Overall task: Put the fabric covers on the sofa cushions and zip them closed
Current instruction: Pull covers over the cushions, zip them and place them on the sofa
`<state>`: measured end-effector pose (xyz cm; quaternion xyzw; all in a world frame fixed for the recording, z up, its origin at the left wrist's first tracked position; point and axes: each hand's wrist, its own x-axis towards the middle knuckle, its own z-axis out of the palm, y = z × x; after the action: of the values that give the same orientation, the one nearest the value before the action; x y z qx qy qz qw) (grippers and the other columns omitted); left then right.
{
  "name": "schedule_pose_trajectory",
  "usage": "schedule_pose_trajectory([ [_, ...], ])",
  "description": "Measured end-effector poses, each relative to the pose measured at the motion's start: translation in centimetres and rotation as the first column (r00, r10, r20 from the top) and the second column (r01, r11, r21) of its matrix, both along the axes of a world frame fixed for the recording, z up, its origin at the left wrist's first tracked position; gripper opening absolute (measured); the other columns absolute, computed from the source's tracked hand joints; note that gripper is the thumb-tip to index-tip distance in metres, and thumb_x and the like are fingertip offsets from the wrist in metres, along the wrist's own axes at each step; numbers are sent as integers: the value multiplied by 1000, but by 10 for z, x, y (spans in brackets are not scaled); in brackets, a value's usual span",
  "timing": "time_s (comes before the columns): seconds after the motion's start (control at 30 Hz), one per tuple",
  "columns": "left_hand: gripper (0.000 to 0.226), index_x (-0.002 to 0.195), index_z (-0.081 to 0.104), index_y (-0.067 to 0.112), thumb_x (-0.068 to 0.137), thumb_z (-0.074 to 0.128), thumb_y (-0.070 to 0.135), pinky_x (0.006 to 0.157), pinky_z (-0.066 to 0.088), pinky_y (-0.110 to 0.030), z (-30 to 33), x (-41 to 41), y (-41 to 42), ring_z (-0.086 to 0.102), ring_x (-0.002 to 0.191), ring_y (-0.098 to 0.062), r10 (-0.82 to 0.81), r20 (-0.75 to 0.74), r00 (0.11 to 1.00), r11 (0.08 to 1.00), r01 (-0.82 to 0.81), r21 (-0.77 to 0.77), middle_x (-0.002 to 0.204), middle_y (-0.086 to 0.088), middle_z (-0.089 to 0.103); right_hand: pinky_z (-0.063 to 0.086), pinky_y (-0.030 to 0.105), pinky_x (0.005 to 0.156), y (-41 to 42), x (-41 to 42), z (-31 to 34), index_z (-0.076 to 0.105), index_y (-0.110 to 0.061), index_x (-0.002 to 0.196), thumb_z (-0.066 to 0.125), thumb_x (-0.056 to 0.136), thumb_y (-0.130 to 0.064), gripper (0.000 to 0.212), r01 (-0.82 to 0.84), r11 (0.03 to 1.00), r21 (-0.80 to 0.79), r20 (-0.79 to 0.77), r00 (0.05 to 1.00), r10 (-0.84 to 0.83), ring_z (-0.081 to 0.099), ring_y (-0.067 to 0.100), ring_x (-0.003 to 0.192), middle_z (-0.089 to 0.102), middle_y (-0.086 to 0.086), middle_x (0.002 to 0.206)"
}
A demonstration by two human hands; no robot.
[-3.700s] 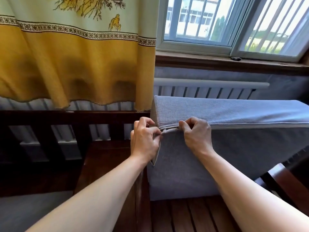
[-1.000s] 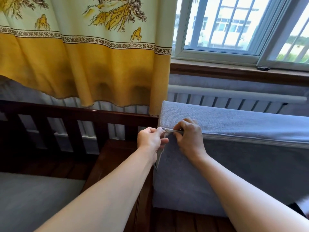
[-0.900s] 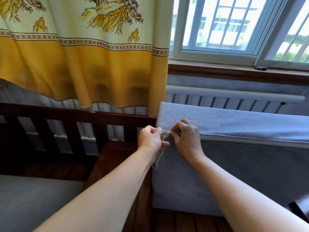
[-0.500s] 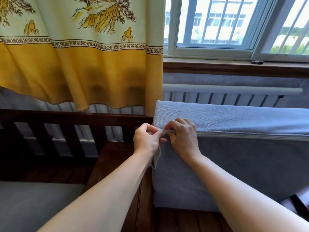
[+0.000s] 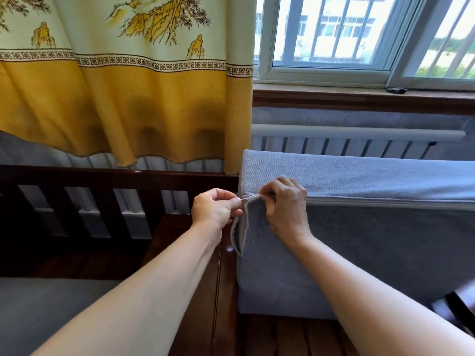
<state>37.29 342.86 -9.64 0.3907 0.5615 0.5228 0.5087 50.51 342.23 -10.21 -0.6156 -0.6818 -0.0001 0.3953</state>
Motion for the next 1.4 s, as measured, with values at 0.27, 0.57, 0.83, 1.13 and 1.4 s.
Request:
schedule_pose_trajectory([
  [0.27, 22, 67, 58, 14, 77, 69, -2, 41, 39, -7, -12, -9, 4, 59, 57, -8, -46, 35, 998, 999, 47, -11, 71, -7, 63, 24, 31, 86, -2, -16, -8, 70, -19, 80, 58, 76, -18, 12, -28, 996, 86, 138, 990, 16, 56, 26, 89, 63, 0, 86],
  [0.57, 20, 67, 60, 14, 77, 71, 0, 39, 36, -6, -38, -16, 7, 56, 58, -9, -115, 15, 993, 993, 114, 40, 67, -4, 62, 38, 36, 79, 11, -20, -9, 68, -9, 75, 58, 73, -11, 10, -25, 996, 83, 211, 978, 7, 58, 33, 79, 64, 10, 77],
  [0.83, 17, 69, 60, 9, 81, 68, -1, 37, 37, -8, -78, -12, 9, 56, 39, 1, -114, 52, 992, 993, 115, -14, 56, -1, 64, 39, 38, 82, 18, -12, -16, 69, -8, 80, 62, 80, -6, 7, -84, 978, 190, 236, 971, 37, 57, 34, 85, 64, 11, 82],
  [1.13, 15, 74, 57, 7, 85, 67, 8, 32, 25, -11, -106, -11, 19, 39, 30, -2, -151, 12, 988, 988, 151, 35, 62, -8, 60, 32, 39, 96, 7, -14, -65, 67, -8, 102, 50, 77, -9, 31, -276, 860, 430, 558, 830, -12, 41, 29, 115, 55, 12, 116],
  [1.4, 26, 64, 51, 11, 86, 64, 6, 32, 26, -11, -159, -8, 33, 35, 29, 0, -162, -13, 987, 986, 163, 35, 58, -5, 56, 13, 51, 112, 23, 15, -101, 33, -18, 145, 26, 76, -12, 69, -196, 909, 367, 766, 619, -176, 13, 28, 143, 26, -3, 154],
])
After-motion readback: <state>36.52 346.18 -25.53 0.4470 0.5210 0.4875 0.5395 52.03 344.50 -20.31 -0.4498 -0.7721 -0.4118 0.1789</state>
